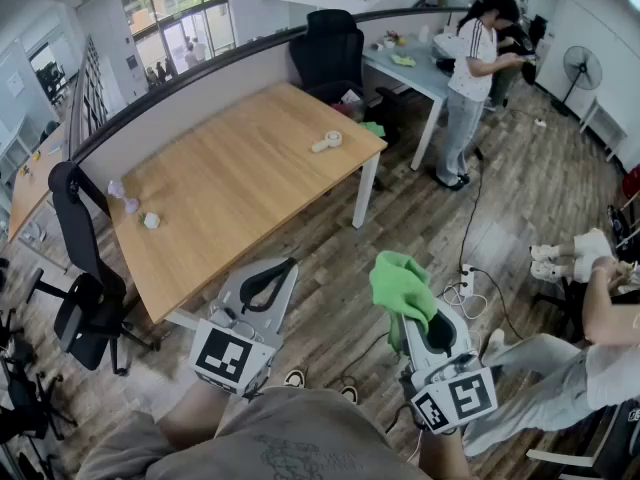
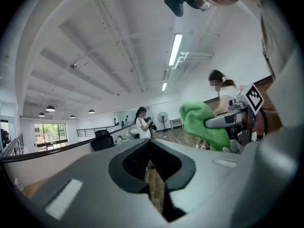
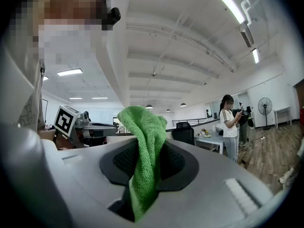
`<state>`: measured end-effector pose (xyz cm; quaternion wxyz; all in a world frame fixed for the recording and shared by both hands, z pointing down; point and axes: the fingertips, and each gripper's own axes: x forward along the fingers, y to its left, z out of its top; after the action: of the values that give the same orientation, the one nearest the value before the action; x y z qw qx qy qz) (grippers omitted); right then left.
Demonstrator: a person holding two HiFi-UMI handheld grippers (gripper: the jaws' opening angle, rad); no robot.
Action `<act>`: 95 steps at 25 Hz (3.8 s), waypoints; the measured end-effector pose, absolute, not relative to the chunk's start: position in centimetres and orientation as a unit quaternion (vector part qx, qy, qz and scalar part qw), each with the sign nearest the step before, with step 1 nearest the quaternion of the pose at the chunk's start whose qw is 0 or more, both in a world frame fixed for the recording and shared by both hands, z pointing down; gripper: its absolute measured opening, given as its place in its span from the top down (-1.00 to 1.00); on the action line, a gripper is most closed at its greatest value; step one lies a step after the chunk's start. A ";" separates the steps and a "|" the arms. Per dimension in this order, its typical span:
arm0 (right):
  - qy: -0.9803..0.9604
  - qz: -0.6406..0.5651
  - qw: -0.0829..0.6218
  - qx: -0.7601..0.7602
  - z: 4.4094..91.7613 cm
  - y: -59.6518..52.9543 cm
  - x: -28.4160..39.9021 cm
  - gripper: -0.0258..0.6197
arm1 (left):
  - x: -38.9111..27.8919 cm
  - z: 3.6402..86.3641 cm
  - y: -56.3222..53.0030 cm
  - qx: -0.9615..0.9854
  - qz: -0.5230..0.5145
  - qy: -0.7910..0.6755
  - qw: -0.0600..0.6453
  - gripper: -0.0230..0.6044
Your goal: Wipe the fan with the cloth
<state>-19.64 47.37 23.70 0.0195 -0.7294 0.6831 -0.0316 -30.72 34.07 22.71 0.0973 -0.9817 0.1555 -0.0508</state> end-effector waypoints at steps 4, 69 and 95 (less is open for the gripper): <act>0.686 -0.036 0.017 -0.727 23.9 48.0 -19.4 0.62 | -30.4 22.8 34.9 -0.982 -0.059 0.164 0.068 0.92; 0.702 -0.095 -0.020 -0.706 28.3 18.6 3.3 0.62 | -9.6 27.8 5.7 -0.973 -0.091 0.209 0.043 0.04; 0.793 -0.104 -0.037 -0.600 29.8 -0.8 19.9 0.62 | 2.1 29.9 -8.5 -0.930 -0.119 0.349 0.018 0.04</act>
<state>19.90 -0.83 29.76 -0.0369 -0.5999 0.7925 -0.1035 2.09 -8.51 29.90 0.0182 -0.9295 0.3485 -0.1190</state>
